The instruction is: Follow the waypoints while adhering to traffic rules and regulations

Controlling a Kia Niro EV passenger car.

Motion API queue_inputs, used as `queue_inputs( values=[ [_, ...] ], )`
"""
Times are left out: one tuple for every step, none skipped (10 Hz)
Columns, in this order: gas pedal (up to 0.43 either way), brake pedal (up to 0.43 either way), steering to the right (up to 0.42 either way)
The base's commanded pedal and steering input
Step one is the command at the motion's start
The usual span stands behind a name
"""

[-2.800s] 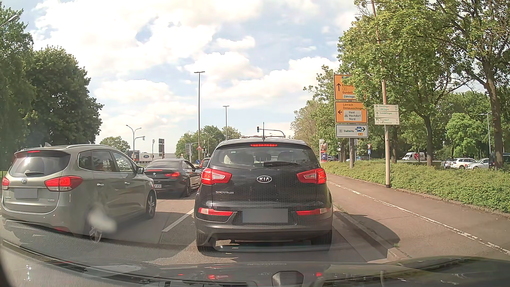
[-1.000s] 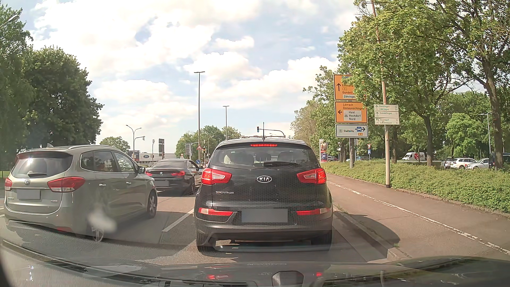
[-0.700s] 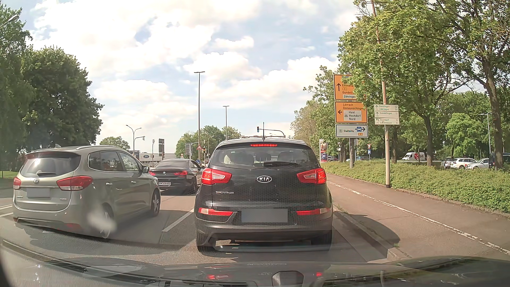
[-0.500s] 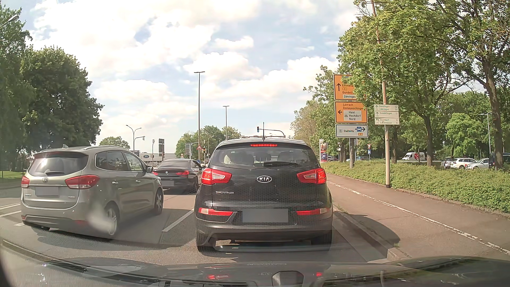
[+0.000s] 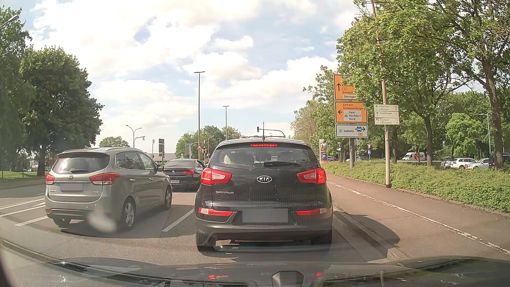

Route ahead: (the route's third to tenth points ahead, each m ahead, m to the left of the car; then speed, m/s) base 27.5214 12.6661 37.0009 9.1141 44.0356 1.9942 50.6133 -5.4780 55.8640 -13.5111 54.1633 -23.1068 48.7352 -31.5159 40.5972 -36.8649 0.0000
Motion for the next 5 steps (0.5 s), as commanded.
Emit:
queue_inputs(
  values=[
    [0.000,0.232,-0.005],
    [0.000,0.226,-0.007],
    [0.000,0.226,-0.006],
    [0.000,0.226,-0.006],
    [0.000,0.226,-0.006]
  ],
)
